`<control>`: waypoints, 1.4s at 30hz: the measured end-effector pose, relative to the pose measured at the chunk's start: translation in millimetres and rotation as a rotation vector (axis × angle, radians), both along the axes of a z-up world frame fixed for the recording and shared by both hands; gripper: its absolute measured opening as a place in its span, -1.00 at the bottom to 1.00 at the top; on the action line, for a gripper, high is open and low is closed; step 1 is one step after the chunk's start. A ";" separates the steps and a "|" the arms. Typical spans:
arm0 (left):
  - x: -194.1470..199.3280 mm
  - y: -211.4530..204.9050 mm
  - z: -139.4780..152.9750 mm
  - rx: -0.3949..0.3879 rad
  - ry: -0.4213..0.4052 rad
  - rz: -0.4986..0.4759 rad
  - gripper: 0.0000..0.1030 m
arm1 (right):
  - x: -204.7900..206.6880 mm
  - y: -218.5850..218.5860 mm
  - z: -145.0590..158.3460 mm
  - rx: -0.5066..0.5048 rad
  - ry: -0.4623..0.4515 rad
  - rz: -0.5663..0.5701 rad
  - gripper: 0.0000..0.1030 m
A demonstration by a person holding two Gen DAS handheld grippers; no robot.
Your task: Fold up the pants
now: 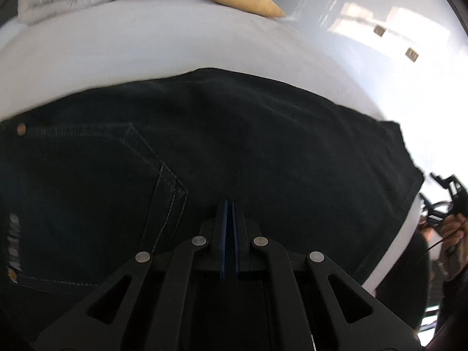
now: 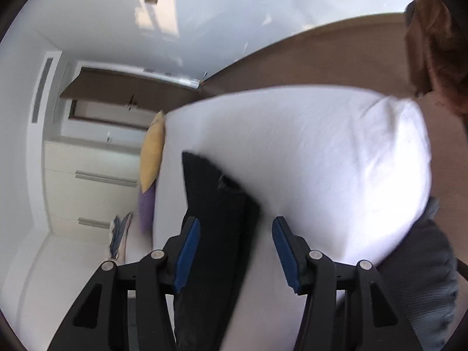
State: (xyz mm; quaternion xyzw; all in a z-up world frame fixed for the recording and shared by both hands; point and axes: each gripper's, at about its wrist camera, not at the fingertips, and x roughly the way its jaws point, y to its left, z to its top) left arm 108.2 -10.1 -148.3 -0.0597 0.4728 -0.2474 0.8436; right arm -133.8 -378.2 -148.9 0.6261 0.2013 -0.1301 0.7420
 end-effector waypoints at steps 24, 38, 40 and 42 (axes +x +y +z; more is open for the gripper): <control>13.7 41.6 -6.8 -0.096 0.049 0.013 -0.96 | 37.1 -4.9 -3.2 -0.053 -0.018 0.009 -0.77; 16.9 45.6 2.9 -0.114 0.059 0.035 -0.95 | 141.3 277.8 65.2 -1.182 0.274 0.658 -0.78; 16.4 45.4 6.9 -0.155 0.086 0.035 -0.95 | 153.4 299.6 30.7 -1.255 0.379 0.734 -0.77; 16.1 41.7 8.2 -0.211 0.119 0.040 -0.95 | 150.8 307.5 20.6 -1.328 0.381 0.727 -0.77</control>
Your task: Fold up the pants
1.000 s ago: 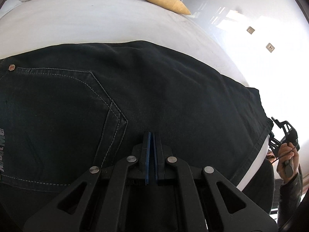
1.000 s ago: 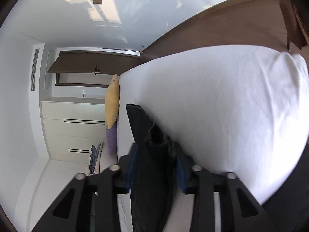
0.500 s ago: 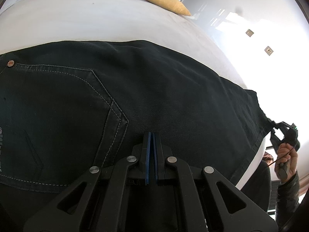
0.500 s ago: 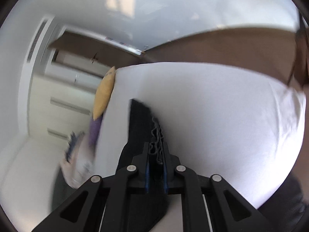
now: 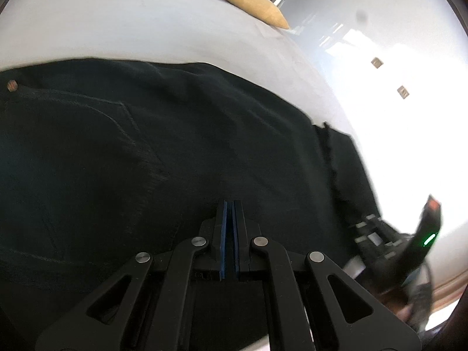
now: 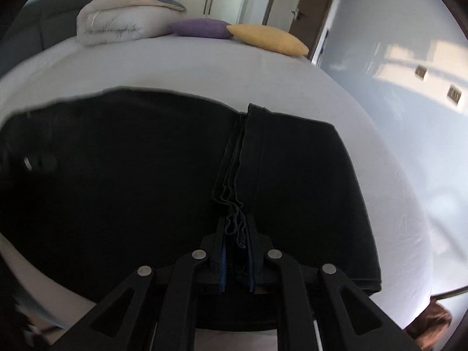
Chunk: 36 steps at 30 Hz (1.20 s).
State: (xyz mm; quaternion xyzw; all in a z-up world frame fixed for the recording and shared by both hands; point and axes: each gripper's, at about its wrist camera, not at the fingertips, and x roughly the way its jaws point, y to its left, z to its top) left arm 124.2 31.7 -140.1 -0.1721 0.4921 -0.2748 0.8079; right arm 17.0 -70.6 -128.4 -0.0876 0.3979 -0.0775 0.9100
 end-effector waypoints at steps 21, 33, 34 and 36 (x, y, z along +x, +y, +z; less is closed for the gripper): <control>54.2 -93.6 10.0 -0.185 0.167 -0.179 0.42 | -47.3 89.1 30.3 -0.237 -0.135 0.204 -0.77; 74.8 -25.5 25.0 -0.006 0.098 -0.197 -0.78 | -45.7 153.5 36.2 -0.270 -0.124 0.420 -0.77; 77.3 -17.1 25.7 0.009 0.094 -0.193 -0.78 | -44.6 159.7 35.8 -0.271 -0.121 0.437 -0.77; 82.9 -4.8 25.8 0.025 0.095 -0.189 -0.78 | -40.4 168.1 33.8 -0.268 -0.113 0.463 -0.77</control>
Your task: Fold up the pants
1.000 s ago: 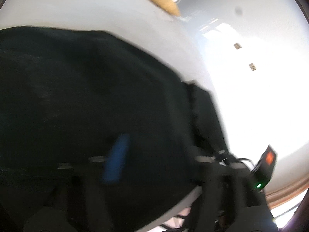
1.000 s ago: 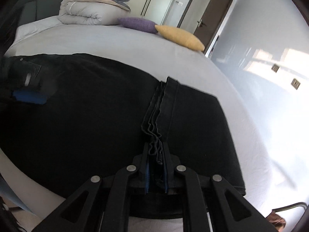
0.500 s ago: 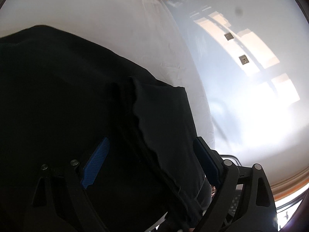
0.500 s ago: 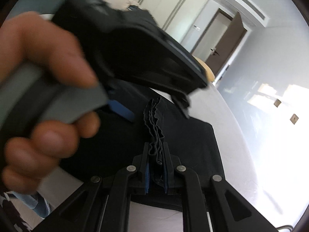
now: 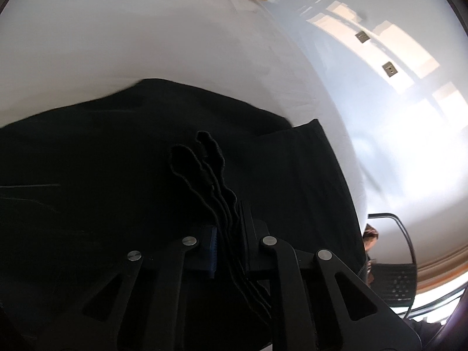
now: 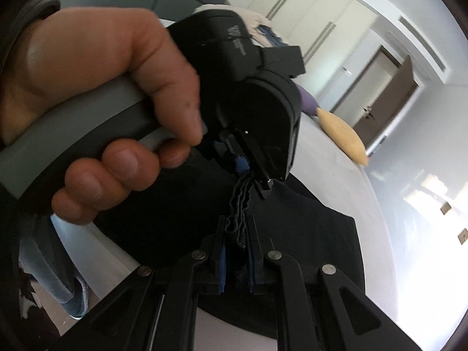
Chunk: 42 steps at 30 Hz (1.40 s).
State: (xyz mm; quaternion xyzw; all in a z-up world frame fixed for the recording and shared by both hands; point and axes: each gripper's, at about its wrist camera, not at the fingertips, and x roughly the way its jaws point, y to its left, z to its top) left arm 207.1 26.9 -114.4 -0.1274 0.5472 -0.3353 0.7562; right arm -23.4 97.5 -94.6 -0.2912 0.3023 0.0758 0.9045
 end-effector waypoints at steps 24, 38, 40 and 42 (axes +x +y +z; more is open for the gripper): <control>-0.4 49.3 -7.9 0.121 -0.064 0.049 -0.70 | 25.3 -10.0 -29.0 0.062 0.137 0.098 -0.55; -19.8 -15.0 35.9 0.352 -0.348 -0.011 -0.70 | 41.5 -221.9 29.5 0.884 0.337 -0.150 -0.40; -18.2 -26.6 15.5 0.435 -0.342 -0.047 -0.70 | 52.9 -263.8 27.8 0.995 0.353 -0.197 -0.45; -24.8 -30.7 -3.0 0.482 -0.340 -0.078 -0.70 | 60.3 -291.1 23.9 1.058 0.378 -0.211 -0.45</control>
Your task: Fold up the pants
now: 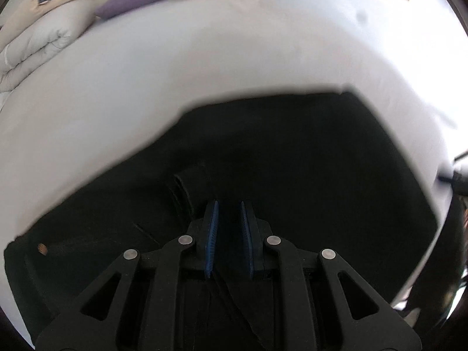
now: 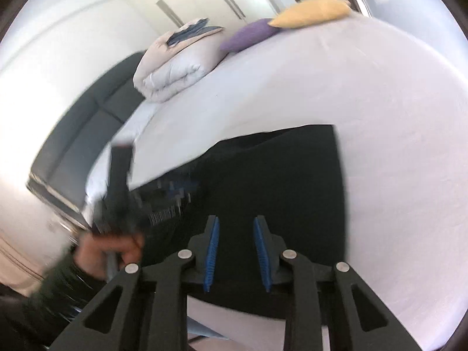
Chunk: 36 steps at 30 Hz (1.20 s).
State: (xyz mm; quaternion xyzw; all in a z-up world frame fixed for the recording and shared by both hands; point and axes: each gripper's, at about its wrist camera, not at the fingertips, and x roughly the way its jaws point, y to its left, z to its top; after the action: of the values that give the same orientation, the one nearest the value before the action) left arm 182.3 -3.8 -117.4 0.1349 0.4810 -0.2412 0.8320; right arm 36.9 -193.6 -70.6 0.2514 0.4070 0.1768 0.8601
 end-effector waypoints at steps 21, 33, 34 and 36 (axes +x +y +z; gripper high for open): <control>-45.2 48.5 -13.9 -0.020 -0.038 0.048 -0.69 | 93.9 -39.6 -99.7 0.346 0.273 0.062 -0.90; -43.7 39.4 -20.1 -0.018 -0.076 0.064 -0.69 | -9.0 -6.0 -88.8 0.306 0.282 0.122 -0.90; -45.4 39.8 -20.4 -0.018 -0.080 0.064 -0.69 | -11.7 -4.2 -90.4 0.298 0.284 0.120 -0.90; -47.9 40.5 -20.4 -0.023 -0.084 0.065 -0.69 | -11.6 -3.0 -95.1 0.291 0.298 0.101 -1.00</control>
State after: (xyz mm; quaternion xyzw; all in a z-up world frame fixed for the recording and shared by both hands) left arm 134.4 36.7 -137.8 0.1198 0.4470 -0.2137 0.8603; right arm 25.3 -196.6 -165.7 0.3754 0.5120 0.2375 0.7352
